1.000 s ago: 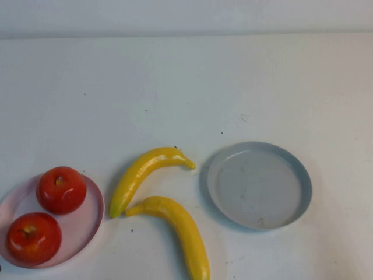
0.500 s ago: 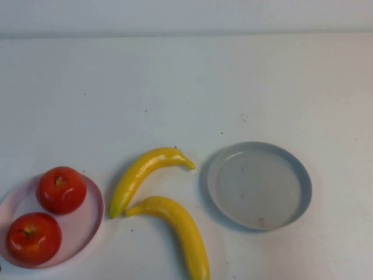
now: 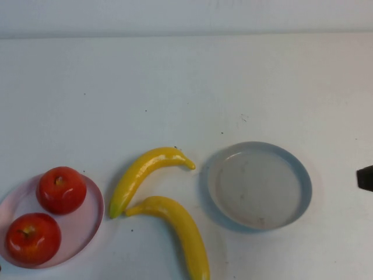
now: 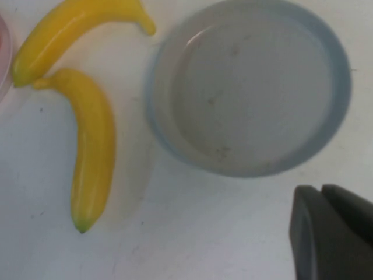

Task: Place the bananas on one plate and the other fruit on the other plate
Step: Put another type of fruit in the right plate

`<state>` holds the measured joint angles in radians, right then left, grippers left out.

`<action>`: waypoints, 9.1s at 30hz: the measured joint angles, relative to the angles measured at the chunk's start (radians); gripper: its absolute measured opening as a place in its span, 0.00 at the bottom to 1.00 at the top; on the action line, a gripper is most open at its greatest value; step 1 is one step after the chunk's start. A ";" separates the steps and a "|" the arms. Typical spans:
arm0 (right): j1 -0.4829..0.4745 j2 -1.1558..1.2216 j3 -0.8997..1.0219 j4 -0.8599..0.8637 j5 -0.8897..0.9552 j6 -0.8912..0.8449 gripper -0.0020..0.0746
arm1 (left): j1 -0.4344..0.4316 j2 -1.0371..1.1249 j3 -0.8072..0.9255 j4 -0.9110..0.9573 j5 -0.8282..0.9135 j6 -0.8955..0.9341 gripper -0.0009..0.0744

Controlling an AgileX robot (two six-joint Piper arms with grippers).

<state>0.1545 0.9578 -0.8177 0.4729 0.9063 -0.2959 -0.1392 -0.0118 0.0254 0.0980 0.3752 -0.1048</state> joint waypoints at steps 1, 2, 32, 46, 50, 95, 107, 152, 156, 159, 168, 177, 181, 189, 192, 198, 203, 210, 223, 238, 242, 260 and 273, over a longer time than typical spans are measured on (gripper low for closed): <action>0.033 0.030 -0.012 -0.002 0.000 -0.004 0.00 | 0.000 0.000 0.000 0.000 0.000 0.000 0.02; 0.068 0.061 -0.024 -0.005 -0.002 -0.009 0.00 | 0.000 0.000 0.000 0.000 0.000 0.000 0.02; 0.683 1.044 -0.828 -0.303 0.172 0.036 0.51 | 0.000 0.000 0.000 0.000 0.000 0.000 0.02; 0.683 1.171 -0.914 -0.386 0.179 0.132 0.51 | 0.000 0.000 0.000 0.000 0.000 0.000 0.02; 0.686 1.182 -0.914 -0.393 0.179 0.132 0.46 | 0.000 0.000 0.000 0.000 0.000 0.000 0.02; 0.325 1.060 -0.783 -0.537 0.224 0.518 0.44 | 0.000 0.000 0.000 0.001 0.000 0.000 0.02; 0.325 1.055 -0.783 -0.537 0.287 0.518 0.65 | 0.000 0.000 0.000 0.001 0.000 0.000 0.02; 0.524 1.337 -1.145 -0.020 -0.065 -1.143 0.58 | 0.000 0.000 0.000 0.002 0.000 0.000 0.02; 0.522 1.353 -1.151 -0.036 -0.053 -1.143 0.58 | 0.000 0.000 0.000 0.002 0.000 0.000 0.02; 0.519 1.359 -1.151 -0.050 -0.022 -1.103 0.58 | 0.000 0.000 0.000 0.002 0.000 0.000 0.02; 0.510 1.359 -1.152 -0.094 -0.014 -0.953 0.46 | 0.000 0.000 0.000 0.002 0.000 0.000 0.02; 0.510 1.281 -1.152 -0.170 -0.004 -0.775 0.44 | 0.000 0.000 0.000 0.002 0.000 0.000 0.02; 0.510 1.181 -1.152 -0.279 0.011 -0.719 0.44 | 0.000 0.000 0.000 0.002 0.000 0.000 0.02; 0.475 1.059 -1.098 -0.415 0.128 -0.738 0.44 | 0.000 0.000 0.000 0.002 0.000 0.000 0.02; 0.456 1.025 -1.036 -0.428 0.212 -0.780 0.44 | 0.000 0.000 0.000 0.002 0.000 0.000 0.02; 0.428 0.937 -0.878 -0.432 0.309 -0.758 0.44 | 0.000 0.000 0.000 0.002 0.000 0.000 0.02; 0.415 0.898 -0.835 -0.427 0.303 -0.342 0.44 | 0.000 0.000 0.000 0.002 0.000 0.000 0.02; 0.415 0.871 -0.784 -0.419 0.282 0.387 0.44 | 0.000 0.000 0.000 0.002 0.000 0.000 0.02; 0.415 0.683 -0.396 -0.420 0.045 0.754 0.44 | 0.000 0.000 0.000 0.002 0.000 0.000 0.02; 0.415 0.788 -0.378 -0.400 -0.073 0.813 0.44 | 0.000 0.000 0.000 0.002 0.000 0.000 0.02; 0.415 0.789 -0.380 -0.400 -0.067 0.813 0.44 | 0.000 0.000 0.000 0.002 0.000 0.000 0.02; 0.415 0.760 -0.378 -0.362 0.062 0.813 0.52 | 0.000 0.000 0.000 0.002 0.000 0.000 0.02; 0.434 0.689 -0.376 -0.294 0.071 0.737 0.51 | 0.000 0.000 0.000 0.002 0.000 0.000 0.02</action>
<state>0.5881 1.6472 -1.1935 0.1794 0.9769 0.4413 -0.1392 -0.0118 0.0254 0.1002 0.3752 -0.1048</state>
